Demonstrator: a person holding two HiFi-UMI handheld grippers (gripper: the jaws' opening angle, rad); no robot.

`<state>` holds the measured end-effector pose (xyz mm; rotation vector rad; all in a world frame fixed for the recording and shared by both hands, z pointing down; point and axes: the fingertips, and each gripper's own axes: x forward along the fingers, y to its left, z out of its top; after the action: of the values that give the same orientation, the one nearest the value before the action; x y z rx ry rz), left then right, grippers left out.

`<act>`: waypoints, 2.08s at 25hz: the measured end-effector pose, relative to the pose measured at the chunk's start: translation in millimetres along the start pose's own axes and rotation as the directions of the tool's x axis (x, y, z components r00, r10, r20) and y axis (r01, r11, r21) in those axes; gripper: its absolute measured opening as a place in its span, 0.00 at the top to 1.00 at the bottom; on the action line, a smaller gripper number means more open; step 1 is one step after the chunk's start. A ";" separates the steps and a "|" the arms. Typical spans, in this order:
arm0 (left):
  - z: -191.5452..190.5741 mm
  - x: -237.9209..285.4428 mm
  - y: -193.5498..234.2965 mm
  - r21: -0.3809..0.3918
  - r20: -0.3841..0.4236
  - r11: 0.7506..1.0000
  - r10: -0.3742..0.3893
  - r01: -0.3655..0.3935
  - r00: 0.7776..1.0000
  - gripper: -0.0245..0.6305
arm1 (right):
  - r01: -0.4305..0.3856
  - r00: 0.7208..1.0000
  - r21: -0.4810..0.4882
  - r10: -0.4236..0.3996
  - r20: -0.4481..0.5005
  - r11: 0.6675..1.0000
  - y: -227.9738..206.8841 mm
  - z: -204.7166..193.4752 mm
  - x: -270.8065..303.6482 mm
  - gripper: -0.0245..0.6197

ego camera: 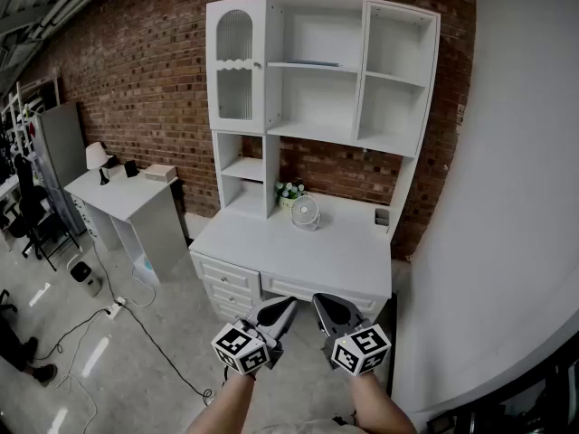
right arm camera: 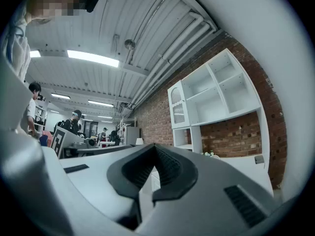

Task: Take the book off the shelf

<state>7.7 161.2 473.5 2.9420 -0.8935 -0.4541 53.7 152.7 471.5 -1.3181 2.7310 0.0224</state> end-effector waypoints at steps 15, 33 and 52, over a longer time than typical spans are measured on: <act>-2.7 2.6 -3.4 -0.011 0.005 1.000 -0.016 0.016 1.000 0.95 | -0.001 1.000 -0.013 0.001 -0.009 1.000 1.2 -0.1 -1.8 0.94; 0.8 -11.6 8.1 -0.034 0.019 0.999 -0.003 0.003 1.000 0.95 | -0.001 1.000 0.053 0.001 0.006 0.999 11.5 -9.9 8.0 0.94; -6.0 39.5 74.6 -0.030 0.021 1.000 -0.005 0.006 1.000 0.95 | -0.011 1.000 0.042 0.010 0.022 0.999 -45.6 -10.9 76.1 0.94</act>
<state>0.5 77.0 477.4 2.9185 -0.8726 -0.4958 41.3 64.3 475.9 -1.2855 2.7049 -0.0203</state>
